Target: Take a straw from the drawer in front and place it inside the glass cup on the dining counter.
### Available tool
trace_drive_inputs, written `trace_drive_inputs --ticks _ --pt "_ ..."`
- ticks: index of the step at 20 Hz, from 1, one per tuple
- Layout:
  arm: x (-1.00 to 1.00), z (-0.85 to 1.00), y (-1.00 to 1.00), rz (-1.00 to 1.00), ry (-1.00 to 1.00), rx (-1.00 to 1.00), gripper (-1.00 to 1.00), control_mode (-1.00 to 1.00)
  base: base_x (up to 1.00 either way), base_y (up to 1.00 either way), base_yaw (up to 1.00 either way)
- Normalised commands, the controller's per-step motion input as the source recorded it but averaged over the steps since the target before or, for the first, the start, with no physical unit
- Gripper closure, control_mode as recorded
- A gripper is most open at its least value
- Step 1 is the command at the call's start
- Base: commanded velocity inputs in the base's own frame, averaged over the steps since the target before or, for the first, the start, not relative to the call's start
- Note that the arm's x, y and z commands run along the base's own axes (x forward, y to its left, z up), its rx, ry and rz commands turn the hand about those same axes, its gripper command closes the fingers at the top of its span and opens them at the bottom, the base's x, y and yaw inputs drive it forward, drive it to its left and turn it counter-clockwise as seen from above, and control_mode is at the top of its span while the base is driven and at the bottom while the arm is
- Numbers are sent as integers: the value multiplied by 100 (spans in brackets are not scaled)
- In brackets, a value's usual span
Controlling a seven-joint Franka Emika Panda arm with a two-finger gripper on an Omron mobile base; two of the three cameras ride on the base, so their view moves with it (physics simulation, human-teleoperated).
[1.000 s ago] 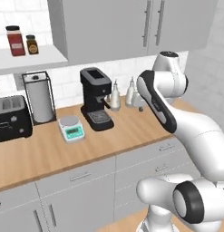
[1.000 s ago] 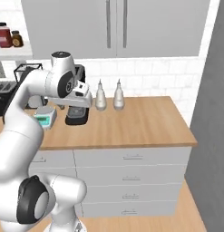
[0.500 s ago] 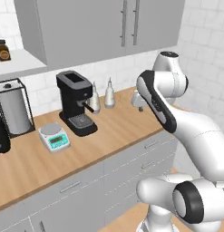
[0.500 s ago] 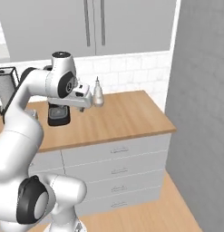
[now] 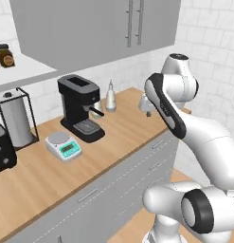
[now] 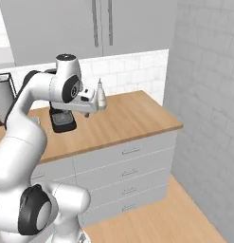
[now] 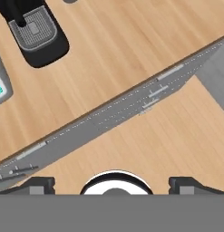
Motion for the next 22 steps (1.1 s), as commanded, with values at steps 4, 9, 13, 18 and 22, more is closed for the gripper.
trace_drive_inputs --ticks 4,9,13,18,22 --pt "0 0 0 0 0 0 -100 100 3 56 -24" --pt "0 0 0 0 0 0 -100 100 24 41 -25" --pt "0 0 0 0 0 0 -100 100 24 57 -27" --pt "0 0 0 0 0 0 -100 100 7 39 -24" --pt "0 0 0 0 0 0 -100 100 1 16 -17"
